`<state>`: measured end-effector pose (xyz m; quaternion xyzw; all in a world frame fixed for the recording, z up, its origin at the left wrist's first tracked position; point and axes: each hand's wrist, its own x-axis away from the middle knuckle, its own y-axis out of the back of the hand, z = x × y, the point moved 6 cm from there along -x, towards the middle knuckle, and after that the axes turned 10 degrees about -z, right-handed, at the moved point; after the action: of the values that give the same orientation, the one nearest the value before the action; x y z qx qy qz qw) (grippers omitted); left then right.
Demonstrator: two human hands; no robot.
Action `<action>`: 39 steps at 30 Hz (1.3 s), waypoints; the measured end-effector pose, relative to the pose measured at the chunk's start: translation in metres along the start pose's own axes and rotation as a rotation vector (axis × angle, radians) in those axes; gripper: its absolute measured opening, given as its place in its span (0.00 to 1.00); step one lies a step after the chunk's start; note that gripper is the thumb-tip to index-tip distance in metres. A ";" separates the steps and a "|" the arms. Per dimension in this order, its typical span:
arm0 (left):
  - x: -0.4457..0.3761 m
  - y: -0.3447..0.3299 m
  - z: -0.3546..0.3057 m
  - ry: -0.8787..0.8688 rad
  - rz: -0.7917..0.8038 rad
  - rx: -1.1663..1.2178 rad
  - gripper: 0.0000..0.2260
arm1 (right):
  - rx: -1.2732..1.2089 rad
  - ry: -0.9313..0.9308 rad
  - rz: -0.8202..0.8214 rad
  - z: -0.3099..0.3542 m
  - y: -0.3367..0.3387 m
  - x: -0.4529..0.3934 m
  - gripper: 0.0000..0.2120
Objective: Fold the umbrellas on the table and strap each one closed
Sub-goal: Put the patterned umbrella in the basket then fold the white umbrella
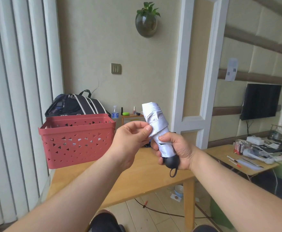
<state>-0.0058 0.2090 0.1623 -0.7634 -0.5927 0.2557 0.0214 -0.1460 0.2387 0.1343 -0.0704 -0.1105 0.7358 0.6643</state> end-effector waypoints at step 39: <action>-0.035 0.008 -0.003 0.208 0.064 0.142 0.24 | 0.330 0.108 -0.081 -0.010 -0.019 0.000 0.08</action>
<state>-0.0028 0.1755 0.1747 -0.8008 -0.5432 0.2169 0.1285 -0.1250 0.2408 0.1298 0.0044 0.0448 0.7117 0.7010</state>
